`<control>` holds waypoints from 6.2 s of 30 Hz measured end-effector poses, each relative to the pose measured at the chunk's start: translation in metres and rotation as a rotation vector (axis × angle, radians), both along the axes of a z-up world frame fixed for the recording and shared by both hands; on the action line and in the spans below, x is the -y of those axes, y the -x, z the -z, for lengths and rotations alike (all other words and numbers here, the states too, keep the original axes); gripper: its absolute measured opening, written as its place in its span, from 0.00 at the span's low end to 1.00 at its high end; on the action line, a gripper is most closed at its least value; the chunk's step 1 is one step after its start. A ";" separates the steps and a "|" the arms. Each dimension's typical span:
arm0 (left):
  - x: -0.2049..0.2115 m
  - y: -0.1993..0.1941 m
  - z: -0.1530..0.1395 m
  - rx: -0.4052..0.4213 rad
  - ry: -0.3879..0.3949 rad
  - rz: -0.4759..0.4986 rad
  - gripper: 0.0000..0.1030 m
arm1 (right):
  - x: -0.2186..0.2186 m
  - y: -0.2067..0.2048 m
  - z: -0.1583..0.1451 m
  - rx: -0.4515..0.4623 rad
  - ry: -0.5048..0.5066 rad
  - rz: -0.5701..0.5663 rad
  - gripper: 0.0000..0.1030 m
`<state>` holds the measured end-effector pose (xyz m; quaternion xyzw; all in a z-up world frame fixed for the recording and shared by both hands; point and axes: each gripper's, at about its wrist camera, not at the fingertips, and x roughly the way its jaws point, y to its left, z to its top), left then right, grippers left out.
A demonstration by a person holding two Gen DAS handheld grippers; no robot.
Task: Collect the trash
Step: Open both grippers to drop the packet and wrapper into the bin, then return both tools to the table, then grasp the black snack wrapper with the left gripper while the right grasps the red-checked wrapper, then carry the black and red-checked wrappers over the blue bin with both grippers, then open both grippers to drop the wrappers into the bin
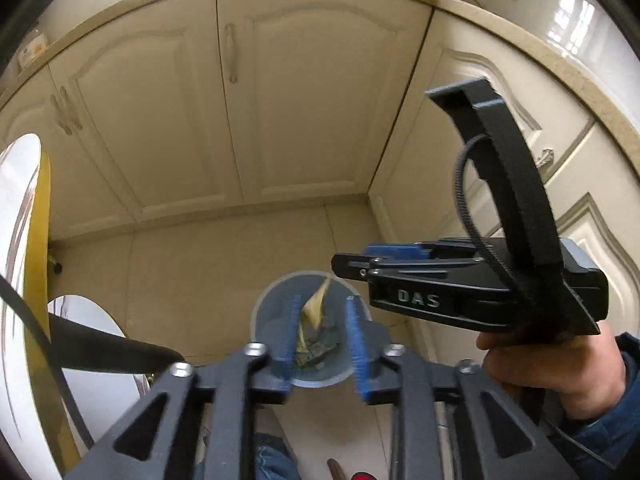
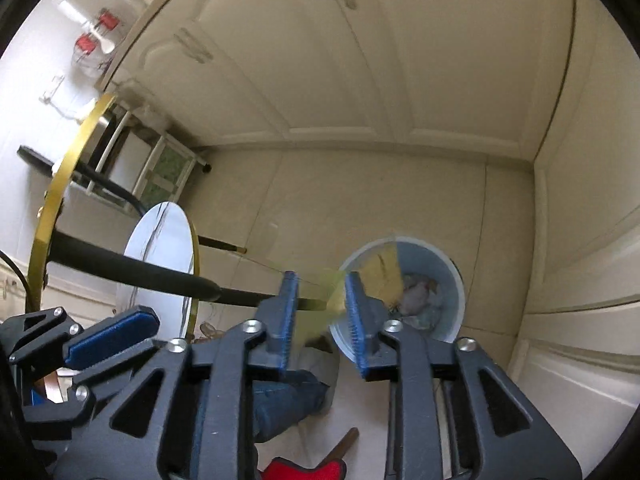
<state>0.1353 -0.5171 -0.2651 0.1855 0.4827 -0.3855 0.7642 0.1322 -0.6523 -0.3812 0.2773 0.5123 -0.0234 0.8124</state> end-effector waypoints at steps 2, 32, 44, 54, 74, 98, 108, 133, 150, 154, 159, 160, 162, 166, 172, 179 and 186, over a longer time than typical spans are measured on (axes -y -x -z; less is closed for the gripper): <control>0.000 -0.004 0.001 0.004 -0.005 -0.002 0.37 | 0.003 0.002 0.003 -0.002 -0.001 0.015 0.47; -0.234 0.091 -0.141 0.426 0.139 -0.445 0.99 | -0.135 0.032 -0.205 0.290 0.202 0.016 1.00; -0.367 0.134 -0.201 0.488 0.137 -0.725 1.00 | -0.282 -0.006 -0.258 0.416 0.209 -0.203 1.00; -0.435 0.134 -0.211 0.494 0.188 -0.862 0.99 | -0.355 -0.021 -0.280 0.491 0.253 -0.336 1.00; -0.424 -0.002 -0.159 0.365 0.159 -0.797 0.99 | -0.350 -0.114 -0.231 0.333 0.329 -0.379 1.00; -0.375 -0.275 -0.074 0.140 0.074 -0.702 0.48 | -0.357 -0.251 -0.135 0.099 0.465 -0.446 0.45; -0.364 -0.296 -0.067 0.142 0.109 -0.611 0.11 | -0.344 -0.238 -0.142 0.124 0.413 -0.469 0.13; -0.348 -0.135 -0.132 0.263 0.161 -0.499 0.07 | -0.281 -0.138 -0.186 0.229 0.218 -0.372 0.12; -0.174 -0.002 -0.147 0.218 0.206 -0.157 0.07 | -0.128 -0.006 -0.188 0.204 0.218 -0.112 0.12; -0.139 0.010 -0.129 0.165 0.191 -0.098 0.07 | -0.088 0.017 -0.158 0.137 0.200 -0.041 0.12; -0.101 0.022 -0.108 0.128 0.158 -0.033 0.06 | -0.055 0.034 -0.118 0.068 0.156 0.013 0.12; -0.094 0.025 -0.104 0.121 0.152 -0.025 0.06 | -0.051 0.036 -0.111 0.057 0.147 0.019 0.12; -0.084 0.023 -0.095 0.106 0.139 -0.013 0.06 | -0.041 0.037 -0.095 0.030 0.127 0.032 0.12; -0.059 0.010 -0.070 0.076 0.085 0.001 0.06 | -0.032 0.033 -0.063 -0.020 0.094 0.038 0.13; -0.054 0.000 -0.075 0.104 0.069 -0.015 0.10 | -0.017 0.019 -0.001 -0.124 0.022 0.054 0.51; -0.088 0.008 -0.106 0.183 0.117 -0.114 0.71 | -0.006 0.031 -0.004 -0.097 0.021 0.130 0.86; -0.159 0.020 -0.142 0.291 0.145 -0.255 0.85 | -0.027 0.029 -0.076 0.070 0.062 0.143 0.88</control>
